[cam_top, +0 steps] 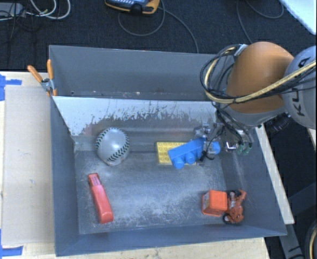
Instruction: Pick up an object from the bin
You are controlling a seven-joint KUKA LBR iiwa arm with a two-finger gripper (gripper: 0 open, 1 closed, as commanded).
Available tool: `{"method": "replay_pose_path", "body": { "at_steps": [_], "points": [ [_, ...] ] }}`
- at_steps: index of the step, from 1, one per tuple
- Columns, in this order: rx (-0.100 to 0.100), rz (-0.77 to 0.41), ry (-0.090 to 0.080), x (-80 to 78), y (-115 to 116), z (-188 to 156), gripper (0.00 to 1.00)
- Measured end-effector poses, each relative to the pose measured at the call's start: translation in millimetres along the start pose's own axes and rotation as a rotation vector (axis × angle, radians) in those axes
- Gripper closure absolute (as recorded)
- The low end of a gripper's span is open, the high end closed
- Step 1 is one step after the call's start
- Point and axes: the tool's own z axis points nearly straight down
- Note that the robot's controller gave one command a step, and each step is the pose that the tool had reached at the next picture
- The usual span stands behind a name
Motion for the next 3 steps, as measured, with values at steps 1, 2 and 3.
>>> {"method": "replay_pose_path", "body": {
  "at_steps": [1,2,3],
  "points": [
    [0.000,0.000,-0.007,-1.0,0.0,-4.7,0.00],
    [-0.001,0.001,0.000,-5.3,-7.4,-52.1,0.00],
    [0.000,0.003,-0.003,0.0,-7.5,-113.2,0.00]
  ]
}}
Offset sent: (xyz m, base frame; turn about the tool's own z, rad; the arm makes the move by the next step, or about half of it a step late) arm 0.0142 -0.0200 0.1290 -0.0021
